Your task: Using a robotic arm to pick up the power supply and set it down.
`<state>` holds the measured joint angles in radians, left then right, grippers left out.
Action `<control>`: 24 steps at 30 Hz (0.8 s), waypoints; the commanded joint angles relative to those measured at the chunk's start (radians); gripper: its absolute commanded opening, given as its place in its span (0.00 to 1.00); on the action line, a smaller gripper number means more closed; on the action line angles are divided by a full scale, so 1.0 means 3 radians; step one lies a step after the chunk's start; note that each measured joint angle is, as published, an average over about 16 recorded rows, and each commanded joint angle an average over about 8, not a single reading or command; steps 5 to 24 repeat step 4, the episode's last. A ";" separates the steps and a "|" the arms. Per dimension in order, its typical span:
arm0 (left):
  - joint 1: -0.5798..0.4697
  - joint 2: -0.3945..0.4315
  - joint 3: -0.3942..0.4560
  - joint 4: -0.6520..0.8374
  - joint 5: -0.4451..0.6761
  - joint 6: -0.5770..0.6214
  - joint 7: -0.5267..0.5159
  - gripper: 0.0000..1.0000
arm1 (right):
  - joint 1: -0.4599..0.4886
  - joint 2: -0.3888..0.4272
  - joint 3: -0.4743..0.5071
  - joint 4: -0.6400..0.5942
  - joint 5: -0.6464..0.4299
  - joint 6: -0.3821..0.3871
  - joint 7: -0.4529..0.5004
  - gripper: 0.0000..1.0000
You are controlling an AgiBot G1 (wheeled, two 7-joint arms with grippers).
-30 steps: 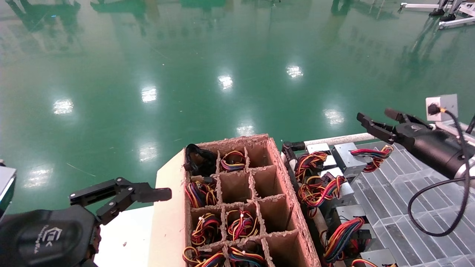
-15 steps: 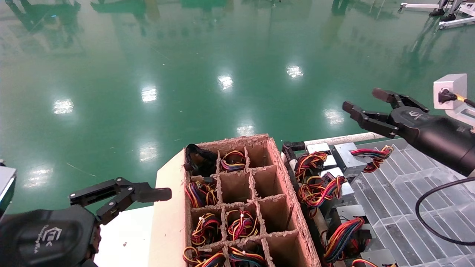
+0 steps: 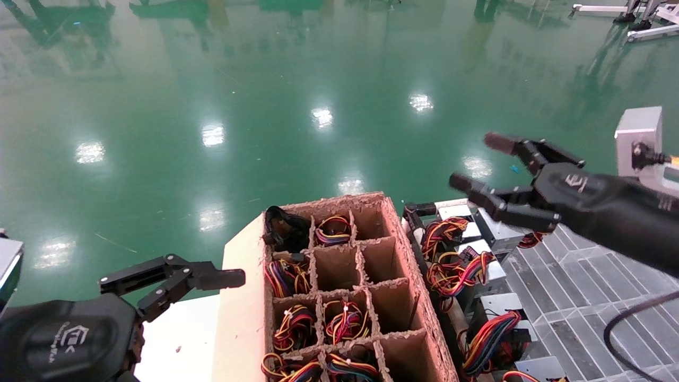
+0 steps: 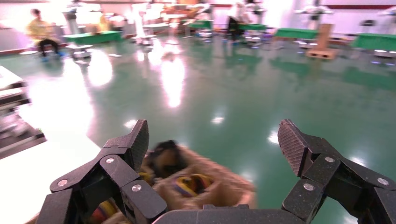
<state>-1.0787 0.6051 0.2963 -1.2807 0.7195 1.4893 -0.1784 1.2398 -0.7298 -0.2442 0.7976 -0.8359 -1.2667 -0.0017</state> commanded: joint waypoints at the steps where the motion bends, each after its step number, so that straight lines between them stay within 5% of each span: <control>1: 0.0000 0.0000 0.0001 0.0000 0.0000 0.0000 0.0000 1.00 | -0.0087 0.0063 -0.0019 0.0257 0.0056 -0.0121 0.0100 1.00; 24: 0.0000 0.0000 0.0001 0.0000 -0.0001 0.0000 0.0000 1.00 | -0.0125 0.0089 -0.0027 0.0367 0.0079 -0.0173 0.0143 1.00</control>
